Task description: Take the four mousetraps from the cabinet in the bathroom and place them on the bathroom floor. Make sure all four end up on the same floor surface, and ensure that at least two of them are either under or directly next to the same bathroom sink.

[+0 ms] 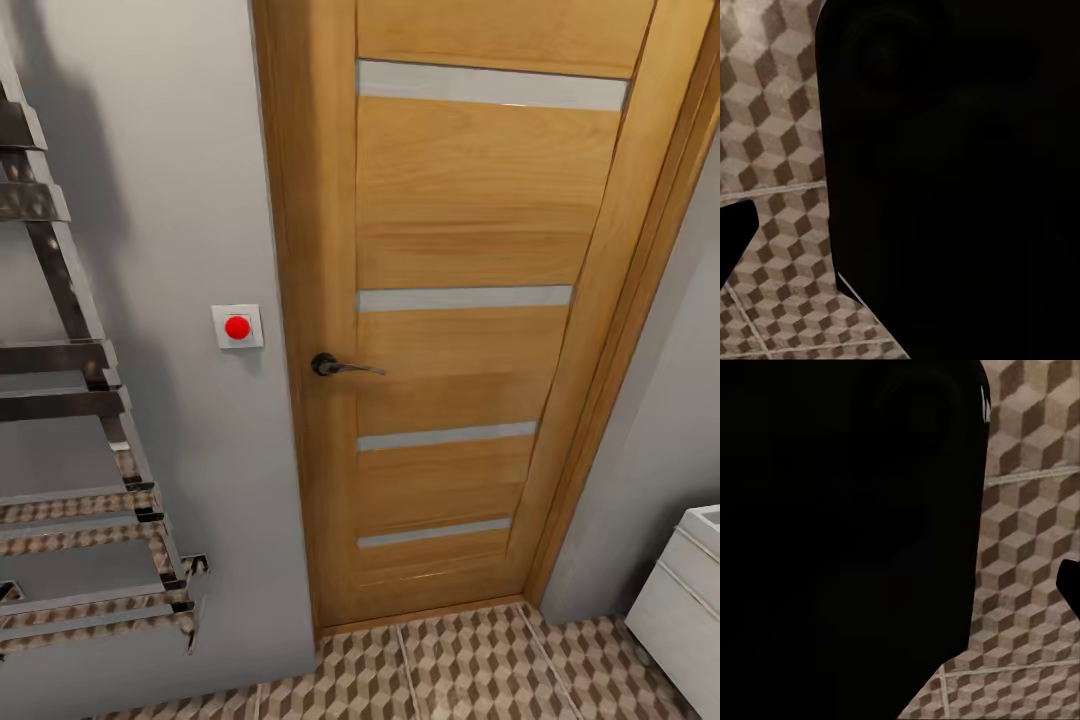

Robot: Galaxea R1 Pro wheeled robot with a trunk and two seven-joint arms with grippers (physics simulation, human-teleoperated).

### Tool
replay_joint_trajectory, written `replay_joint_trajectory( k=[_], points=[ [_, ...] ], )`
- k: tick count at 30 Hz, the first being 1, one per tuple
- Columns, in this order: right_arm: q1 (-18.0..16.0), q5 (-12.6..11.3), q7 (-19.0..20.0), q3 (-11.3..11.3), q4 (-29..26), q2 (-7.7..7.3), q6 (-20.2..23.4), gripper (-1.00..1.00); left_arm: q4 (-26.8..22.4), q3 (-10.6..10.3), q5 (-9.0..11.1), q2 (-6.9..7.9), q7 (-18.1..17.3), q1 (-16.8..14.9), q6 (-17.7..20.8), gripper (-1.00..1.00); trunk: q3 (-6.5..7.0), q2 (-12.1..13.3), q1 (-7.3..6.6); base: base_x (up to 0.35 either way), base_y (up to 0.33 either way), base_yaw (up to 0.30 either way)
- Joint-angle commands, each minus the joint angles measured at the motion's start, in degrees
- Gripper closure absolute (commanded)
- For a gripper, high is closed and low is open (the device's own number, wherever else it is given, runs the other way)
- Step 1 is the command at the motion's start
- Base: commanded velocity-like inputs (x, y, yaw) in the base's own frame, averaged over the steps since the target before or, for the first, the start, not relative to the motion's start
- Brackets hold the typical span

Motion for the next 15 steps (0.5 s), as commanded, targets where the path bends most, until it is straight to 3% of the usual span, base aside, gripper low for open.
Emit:
replay_joint_trajectory(
  k=[1, 4, 15],
  points=[
    [0.0, 0.0, 0.0, 0.0, 0.0, 0.00, 0.0, -1.00, 0.0, 0.0, 0.0, 0.00, 0.0, 0.0, 0.0, -1.00, -0.03, 0.0, 0.00, 0.000, 0.000, 0.000],
    [-0.4, -0.2, 0.2, 0.1, -1.0, -0.20, -0.4, -1.00, -0.6, -0.1, 0.4, -0.98, -0.7, -1.0, -0.4, -1.00, -0.03, 0.0, 0.00, 0.000, 0.000, 0.000],
    [-2.9, -0.5, 0.1, -0.1, -3.6, -0.18, -3.0, -1.00, -3.0, 0.0, 0.4, -1.06, -0.5, -1.1, -0.6, -1.00, -0.03, 0.0, 0.00, 0.000, 0.000, 0.000]
  ],
)
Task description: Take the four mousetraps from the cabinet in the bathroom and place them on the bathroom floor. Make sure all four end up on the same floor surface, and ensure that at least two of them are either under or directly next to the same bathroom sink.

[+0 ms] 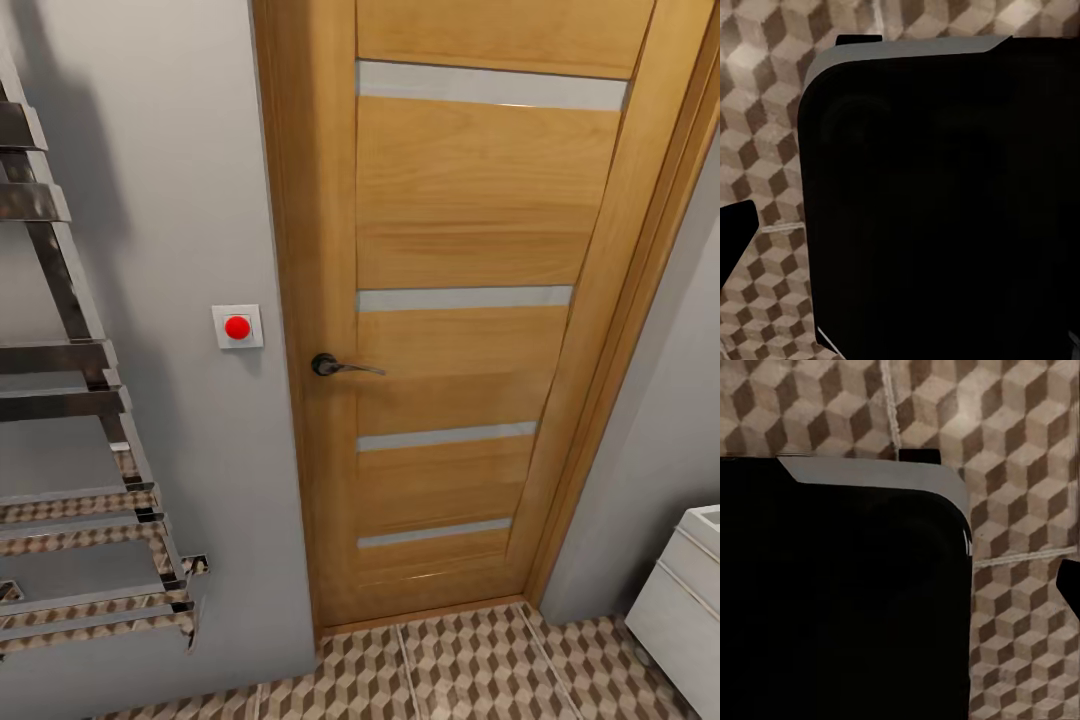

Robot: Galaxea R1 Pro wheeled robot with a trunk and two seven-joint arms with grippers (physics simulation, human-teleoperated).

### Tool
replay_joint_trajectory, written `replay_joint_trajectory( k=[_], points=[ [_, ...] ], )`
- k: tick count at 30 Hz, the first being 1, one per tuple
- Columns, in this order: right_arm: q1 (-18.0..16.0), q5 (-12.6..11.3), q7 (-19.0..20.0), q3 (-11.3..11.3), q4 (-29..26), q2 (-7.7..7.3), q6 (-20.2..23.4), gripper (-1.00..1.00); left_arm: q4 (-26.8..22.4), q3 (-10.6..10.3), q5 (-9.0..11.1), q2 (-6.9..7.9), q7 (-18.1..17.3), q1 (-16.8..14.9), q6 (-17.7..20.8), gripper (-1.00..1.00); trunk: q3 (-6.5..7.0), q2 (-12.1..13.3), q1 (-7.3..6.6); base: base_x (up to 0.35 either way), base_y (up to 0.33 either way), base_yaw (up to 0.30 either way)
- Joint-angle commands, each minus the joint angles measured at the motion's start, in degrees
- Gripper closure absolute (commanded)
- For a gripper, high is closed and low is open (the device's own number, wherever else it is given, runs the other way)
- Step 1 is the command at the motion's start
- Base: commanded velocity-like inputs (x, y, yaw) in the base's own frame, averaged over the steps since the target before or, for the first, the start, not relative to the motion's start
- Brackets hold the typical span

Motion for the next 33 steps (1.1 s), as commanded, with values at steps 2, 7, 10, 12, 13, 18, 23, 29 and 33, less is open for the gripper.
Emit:
replay_joint_trajectory(
  k=[2, 7, 10, 12, 13, 18, 23, 29, 33],
  points=[
    [-0.7, -0.1, 0.0, 0.0, -0.6, 0.00, -0.9, -1.00, -0.6, 0.0, 0.0, 0.01, 0.0, 0.0, -0.1, -1.00, -0.06, 0.0, 0.00, 0.000, 0.000, 0.000],
    [-1.2, -0.1, 0.0, 0.0, -2.2, 0.04, -2.5, -1.00, -1.4, 0.1, 0.1, 0.08, 0.0, 0.0, -0.1, -1.00, -0.06, 0.0, 0.00, 0.000, 0.000, 0.000],
    [-1.2, -0.1, 0.0, 0.0, -2.6, 0.06, -3.4, -1.00, -1.5, 0.1, 0.1, 0.15, 0.0, 0.0, -0.1, -1.00, -0.06, 0.0, 0.00, 0.000, 0.000, 0.000],
    [-1.2, -0.1, 0.0, 0.0, -2.6, 0.07, -4.1, -1.00, -1.5, 0.1, 0.1, 0.20, 0.0, 0.0, -0.1, -1.00, -0.06, 0.0, 0.00, 0.000, 0.000, 0.000],
    [-1.2, 0.0, 0.0, 0.0, -2.6, 0.08, -4.4, -1.00, -1.6, 0.1, 0.1, 0.23, 0.0, 0.0, -0.1, -1.00, -0.06, 0.0, 0.00, 0.000, 0.000, 0.000],
    [-1.2, 0.0, 0.1, 0.1, -2.6, 0.08, -4.9, -1.00, -1.6, 0.1, 0.1, 0.26, 0.0, 0.0, -0.1, -1.00, -0.06, 0.0, 0.00, 0.000, 0.000, 0.000],
    [-1.2, 0.0, 0.1, 0.1, -2.7, 0.09, -4.9, -1.00, -1.6, 0.1, 0.1, 0.26, 0.0, 0.0, -0.1, -1.00, -0.06, 0.0, 0.00, 0.000, 0.000, 0.000],
    [-1.2, 0.0, 0.1, 0.1, -2.7, 0.09, -5.0, -1.00, -1.6, 0.1, 0.1, 0.26, 0.0, 0.0, -0.1, -1.00, -0.06, 0.0, 0.00, 0.000, 0.000, 0.000],
    [-1.2, 0.0, 0.1, 0.1, -2.6, 0.14, -5.0, -1.00, -1.6, 0.1, 0.1, 0.26, 0.0, 0.0, -0.1, -1.00, -0.06, 0.0, 0.00, 0.000, 0.000, 0.000]
  ],
)
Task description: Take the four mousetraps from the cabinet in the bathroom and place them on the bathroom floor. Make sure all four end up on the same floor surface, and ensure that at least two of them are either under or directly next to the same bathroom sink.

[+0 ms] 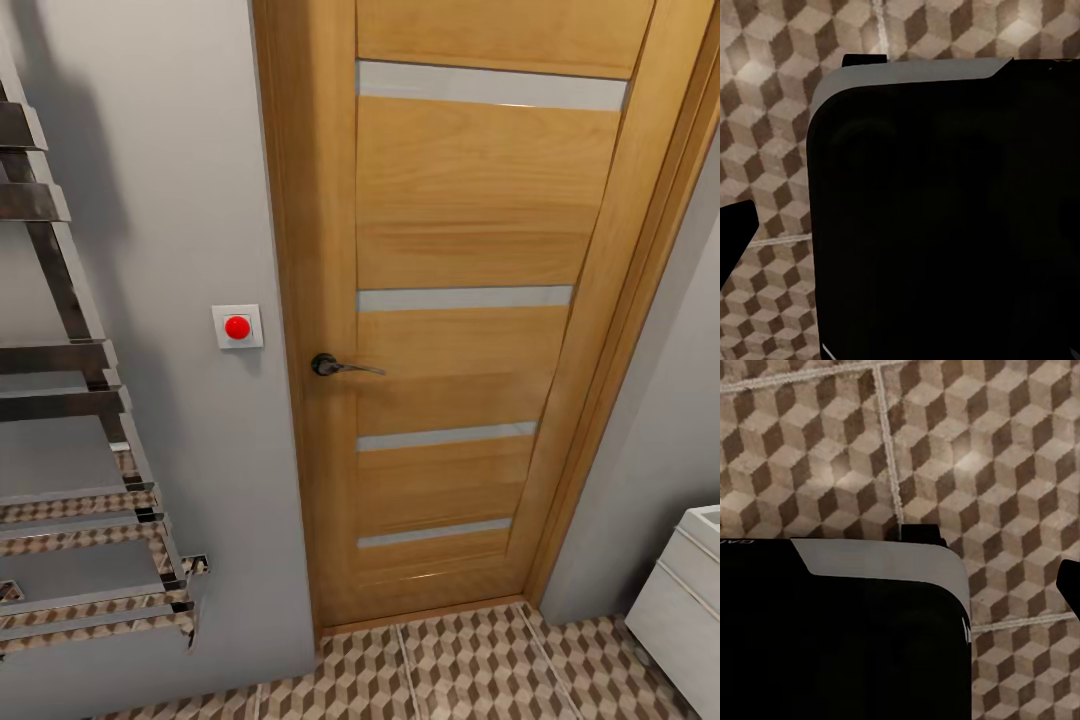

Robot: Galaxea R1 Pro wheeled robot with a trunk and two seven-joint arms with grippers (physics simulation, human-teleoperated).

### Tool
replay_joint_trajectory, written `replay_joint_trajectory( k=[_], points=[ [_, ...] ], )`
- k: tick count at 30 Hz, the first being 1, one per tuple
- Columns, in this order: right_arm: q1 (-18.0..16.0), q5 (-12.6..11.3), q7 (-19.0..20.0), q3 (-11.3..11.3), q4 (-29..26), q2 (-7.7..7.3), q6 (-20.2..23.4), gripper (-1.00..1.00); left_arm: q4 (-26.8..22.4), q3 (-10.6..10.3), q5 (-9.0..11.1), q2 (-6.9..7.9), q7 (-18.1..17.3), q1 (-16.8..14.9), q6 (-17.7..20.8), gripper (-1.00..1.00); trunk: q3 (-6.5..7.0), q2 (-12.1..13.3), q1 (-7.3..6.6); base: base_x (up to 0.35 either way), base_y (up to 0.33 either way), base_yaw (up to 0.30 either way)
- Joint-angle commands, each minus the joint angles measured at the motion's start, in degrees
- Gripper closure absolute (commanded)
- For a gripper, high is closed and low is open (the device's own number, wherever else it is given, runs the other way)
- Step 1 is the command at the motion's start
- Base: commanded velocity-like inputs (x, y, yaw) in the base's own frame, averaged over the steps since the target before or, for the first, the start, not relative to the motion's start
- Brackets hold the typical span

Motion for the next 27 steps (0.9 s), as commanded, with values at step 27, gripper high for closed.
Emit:
replay_joint_trajectory(
  k=[27],
  points=[
    [0.0, 0.0, -0.1, 0.0, 0.1, 0.21, -0.6, -1.00, 0.0, 0.0, 0.0, 0.01, 0.1, 0.0, -0.1, -1.00, -0.06, 0.0, 0.00, -0.047, -0.015, 0.000]
  ],
)
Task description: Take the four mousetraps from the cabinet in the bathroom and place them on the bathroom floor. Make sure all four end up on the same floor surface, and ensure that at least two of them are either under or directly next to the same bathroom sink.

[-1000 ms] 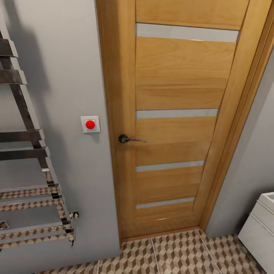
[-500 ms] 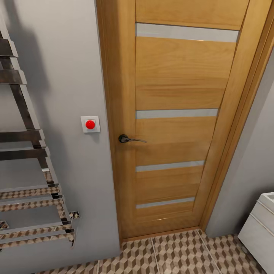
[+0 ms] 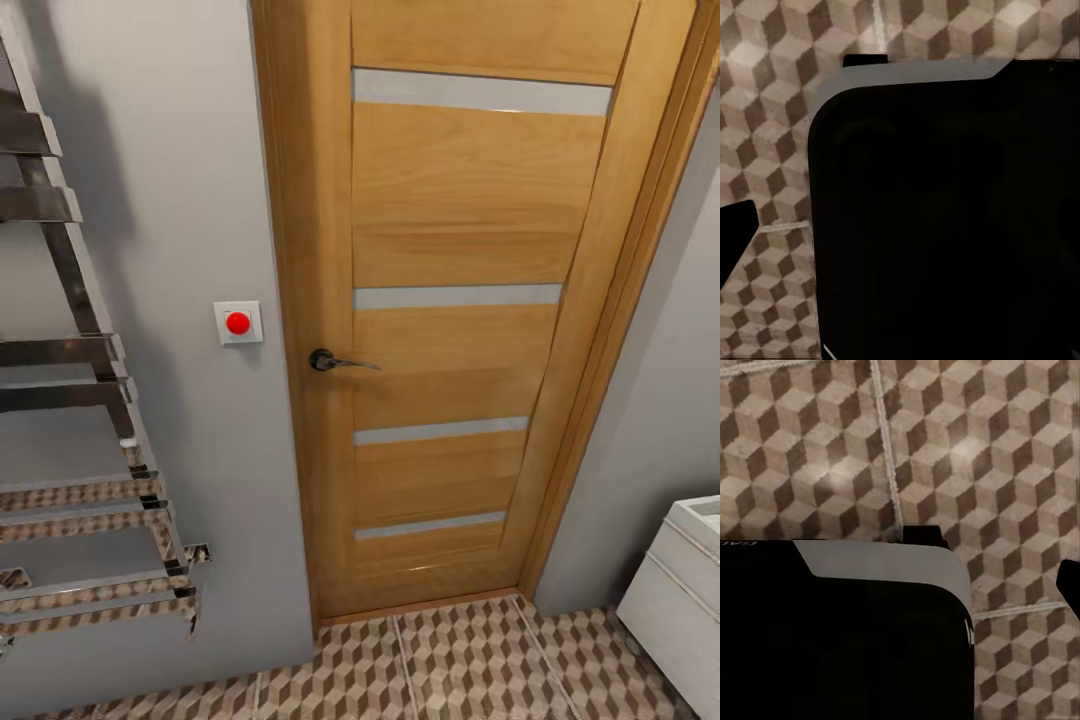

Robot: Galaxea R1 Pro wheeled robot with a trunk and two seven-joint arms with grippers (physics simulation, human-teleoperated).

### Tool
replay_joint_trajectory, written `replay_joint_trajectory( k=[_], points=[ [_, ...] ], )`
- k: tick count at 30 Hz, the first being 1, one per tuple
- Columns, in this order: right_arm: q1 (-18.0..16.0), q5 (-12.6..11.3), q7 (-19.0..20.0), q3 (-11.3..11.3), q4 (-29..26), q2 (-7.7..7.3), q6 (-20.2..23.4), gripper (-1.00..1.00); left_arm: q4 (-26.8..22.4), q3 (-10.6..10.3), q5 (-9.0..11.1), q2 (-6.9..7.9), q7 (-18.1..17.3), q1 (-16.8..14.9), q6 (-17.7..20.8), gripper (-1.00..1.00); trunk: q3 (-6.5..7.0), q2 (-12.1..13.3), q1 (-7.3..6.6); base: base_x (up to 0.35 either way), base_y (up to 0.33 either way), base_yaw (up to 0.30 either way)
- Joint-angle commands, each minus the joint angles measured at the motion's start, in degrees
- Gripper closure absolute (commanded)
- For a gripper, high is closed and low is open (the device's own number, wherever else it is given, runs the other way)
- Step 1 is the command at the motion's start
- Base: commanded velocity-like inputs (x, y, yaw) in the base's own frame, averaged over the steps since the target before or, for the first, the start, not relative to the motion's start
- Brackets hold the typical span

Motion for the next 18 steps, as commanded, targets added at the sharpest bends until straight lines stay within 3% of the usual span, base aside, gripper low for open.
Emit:
replay_joint_trajectory(
  k=[1, 12, 18],
  points=[
    [0.0, 0.0, 0.0, 0.0, 0.1, 0.01, -0.2, -1.00, 0.0, 0.0, 0.1, -0.01, 0.0, 0.0, -0.1, -1.00, -0.06, 0.0, -0.03, -0.251, -0.115, 0.000],
    [0.0, 0.0, 0.1, 0.0, 0.0, -0.08, -0.3, -1.00, 0.0, 0.0, 0.1, 0.04, 0.1, 0.0, -0.1, -1.00, -0.06, 0.0, -0.03, -0.264, -0.122, 0.000],
    [0.0, -0.1, 0.0, 0.0, 0.0, -0.08, -0.3, -1.00, 0.0, 0.0, 0.1, 0.05, 0.1, 0.0, -0.1, -1.00, -0.06, 0.0, -0.03, -0.119, -0.043, 0.000]
  ],
)
